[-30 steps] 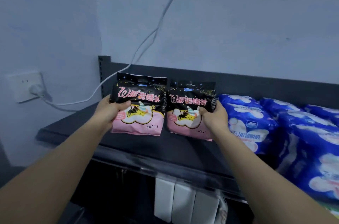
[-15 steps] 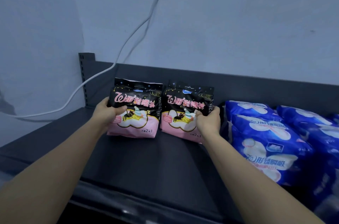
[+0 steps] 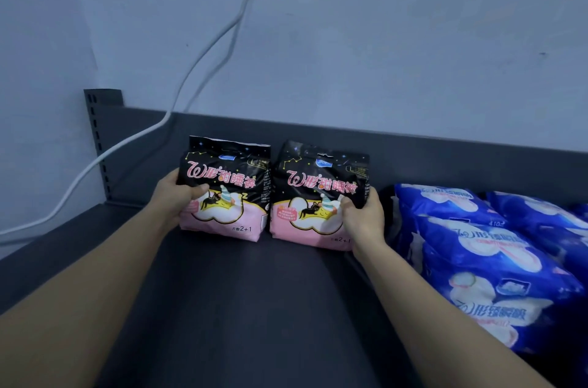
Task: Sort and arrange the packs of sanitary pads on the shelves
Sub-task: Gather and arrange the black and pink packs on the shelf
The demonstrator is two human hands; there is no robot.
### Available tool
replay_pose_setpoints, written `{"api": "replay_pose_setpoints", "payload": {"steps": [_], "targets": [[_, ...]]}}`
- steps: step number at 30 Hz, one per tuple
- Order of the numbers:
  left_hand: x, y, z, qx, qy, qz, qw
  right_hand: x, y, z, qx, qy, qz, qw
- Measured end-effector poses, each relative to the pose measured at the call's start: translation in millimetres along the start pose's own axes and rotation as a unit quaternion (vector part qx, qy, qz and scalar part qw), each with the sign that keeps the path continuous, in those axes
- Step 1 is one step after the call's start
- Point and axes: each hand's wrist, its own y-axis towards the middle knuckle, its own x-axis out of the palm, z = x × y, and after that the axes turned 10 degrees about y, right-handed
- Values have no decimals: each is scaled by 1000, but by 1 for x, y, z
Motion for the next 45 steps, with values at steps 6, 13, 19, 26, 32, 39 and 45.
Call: {"api": "replay_pose_setpoints", "payload": {"steps": [6, 13, 19, 26, 32, 39, 45], "targets": [[0, 9, -10, 1, 28, -3, 1000, 2, -2, 7, -7, -46, -3, 999], [-2, -14, -4, 74, 215, 57, 972, 5, -23, -4, -162, -187, 43, 968], [-23, -67, 14, 93, 453, 62, 884, 8, -51, -15, -296, -263, -66, 916], [-66, -174, 33, 41, 613, 80, 785, 4, -102, -31, -304, -276, -293, 864], [-112, -311, 49, -51, 709, 149, 687, 1, -177, -58, -301, -299, -461, 779], [-177, -491, 70, -190, 747, 205, 603, 4, -311, -104, -344, -273, -609, 661], [-230, -650, 78, -312, 729, 266, 547, -5, -447, -140, -404, -228, -679, 568]]}}
